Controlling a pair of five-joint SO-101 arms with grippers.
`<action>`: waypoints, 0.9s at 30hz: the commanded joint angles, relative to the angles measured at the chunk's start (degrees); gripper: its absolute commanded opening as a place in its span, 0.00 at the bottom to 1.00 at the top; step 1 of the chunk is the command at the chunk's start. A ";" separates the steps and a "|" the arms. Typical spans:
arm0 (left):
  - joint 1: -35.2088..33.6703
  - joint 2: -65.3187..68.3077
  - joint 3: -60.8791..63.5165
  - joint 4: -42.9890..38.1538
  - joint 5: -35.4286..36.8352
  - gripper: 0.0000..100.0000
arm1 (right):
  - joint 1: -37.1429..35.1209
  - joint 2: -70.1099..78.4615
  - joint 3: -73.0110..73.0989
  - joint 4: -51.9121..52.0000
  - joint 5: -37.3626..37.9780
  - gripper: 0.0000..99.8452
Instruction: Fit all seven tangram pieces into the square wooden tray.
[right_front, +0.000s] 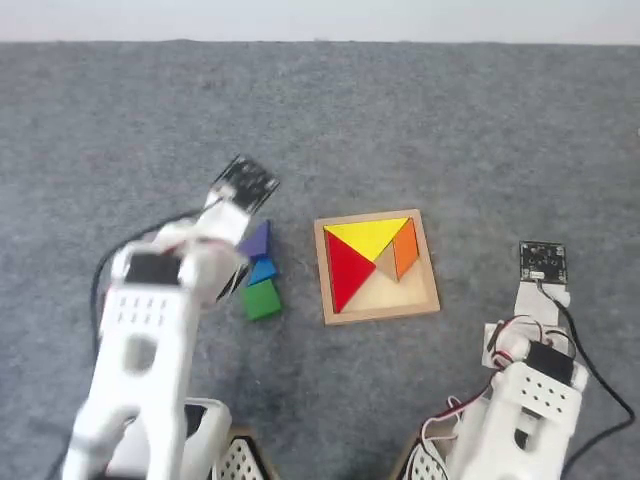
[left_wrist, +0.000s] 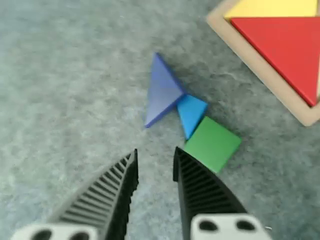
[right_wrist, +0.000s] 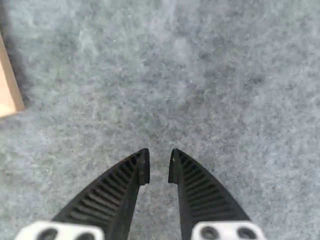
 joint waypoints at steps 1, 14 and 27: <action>1.93 16.26 -10.33 -2.29 -0.18 0.12 | 0.66 -0.40 -0.26 -0.22 0.70 0.09; 5.98 23.74 -7.08 -6.51 2.11 0.16 | 0.66 -0.40 0.97 -2.07 0.44 0.09; 7.82 23.82 -0.13 -4.57 -7.03 0.22 | 0.66 -0.40 1.05 -2.15 0.44 0.09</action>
